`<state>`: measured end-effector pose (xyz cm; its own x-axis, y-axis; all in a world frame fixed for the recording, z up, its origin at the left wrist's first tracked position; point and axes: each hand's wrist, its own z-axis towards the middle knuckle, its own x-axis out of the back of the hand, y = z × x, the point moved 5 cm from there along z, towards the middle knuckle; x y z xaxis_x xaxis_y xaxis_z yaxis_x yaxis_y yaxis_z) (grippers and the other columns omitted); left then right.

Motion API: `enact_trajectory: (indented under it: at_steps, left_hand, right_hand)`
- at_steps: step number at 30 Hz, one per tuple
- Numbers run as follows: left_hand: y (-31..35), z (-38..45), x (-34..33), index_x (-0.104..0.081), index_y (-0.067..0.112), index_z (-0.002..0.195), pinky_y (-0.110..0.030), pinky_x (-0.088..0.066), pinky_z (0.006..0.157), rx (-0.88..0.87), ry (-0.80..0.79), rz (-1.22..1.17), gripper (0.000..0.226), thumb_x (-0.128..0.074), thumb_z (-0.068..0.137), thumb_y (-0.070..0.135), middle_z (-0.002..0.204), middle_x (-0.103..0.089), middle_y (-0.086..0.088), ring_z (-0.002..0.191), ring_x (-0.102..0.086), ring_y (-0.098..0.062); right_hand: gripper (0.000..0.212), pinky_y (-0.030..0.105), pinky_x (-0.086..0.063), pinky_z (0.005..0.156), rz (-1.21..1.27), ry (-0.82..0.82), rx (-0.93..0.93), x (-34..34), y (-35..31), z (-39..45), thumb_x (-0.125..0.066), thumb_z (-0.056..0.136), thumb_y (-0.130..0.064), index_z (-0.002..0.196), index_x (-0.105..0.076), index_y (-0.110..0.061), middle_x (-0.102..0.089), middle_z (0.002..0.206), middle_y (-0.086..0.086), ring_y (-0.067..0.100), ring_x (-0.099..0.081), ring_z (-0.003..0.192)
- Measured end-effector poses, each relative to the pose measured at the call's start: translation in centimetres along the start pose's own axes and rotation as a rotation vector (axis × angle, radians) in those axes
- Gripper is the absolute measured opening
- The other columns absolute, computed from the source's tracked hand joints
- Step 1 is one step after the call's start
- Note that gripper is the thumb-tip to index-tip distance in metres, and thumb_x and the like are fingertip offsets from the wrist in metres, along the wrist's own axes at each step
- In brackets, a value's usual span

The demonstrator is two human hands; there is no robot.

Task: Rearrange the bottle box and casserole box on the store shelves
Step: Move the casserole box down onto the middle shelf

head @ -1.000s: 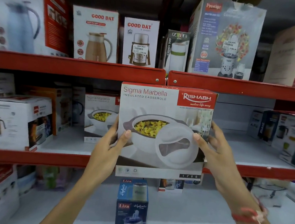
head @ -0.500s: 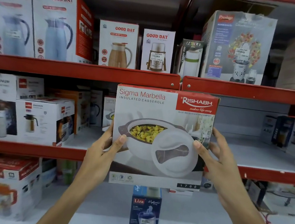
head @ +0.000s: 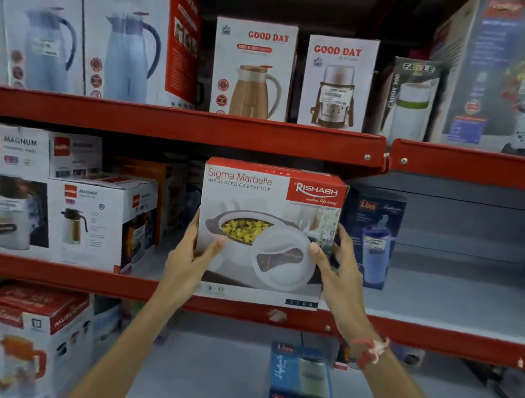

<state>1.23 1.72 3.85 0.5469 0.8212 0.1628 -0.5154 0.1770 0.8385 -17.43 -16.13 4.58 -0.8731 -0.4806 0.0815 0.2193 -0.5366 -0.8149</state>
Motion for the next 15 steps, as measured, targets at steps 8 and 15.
enact_trajectory:
  at_steps: [8, 15]
  left_hand:
    - [-4.6, 4.0, -0.1, -0.029, 0.043, 0.143, -0.041, -0.049, 0.102, 0.000, -0.028, 0.047, 0.079, -0.072, 0.076, 0.044, 0.136, -0.057, 0.015, 0.122, -0.055, -0.007]
    - [-7.4, 5.0, -0.4, -0.036, 0.037, 0.142, -0.040, -0.050, 0.101, 0.026, -0.058, 0.004, 0.081, -0.075, 0.071, 0.048, 0.133, -0.058, 0.016, 0.122, -0.055, -0.007]
  right_hand:
    - [0.064, 0.001, -0.045, 0.080, -0.034, 0.023, -0.033, -2.4, 3.4, 2.6, -0.059, 0.092, -0.032, 0.148, -0.027, -0.034, -0.054, 0.123, -0.018, -0.022, -0.049, 0.099]
    - [0.064, 0.024, -0.044, 0.094, -0.064, 0.045, -0.054, -3.9, 6.0, 2.8, -0.059, 0.091, -0.036, 0.147, -0.028, -0.034, -0.056, 0.139, -0.004, 0.012, -0.053, 0.124]
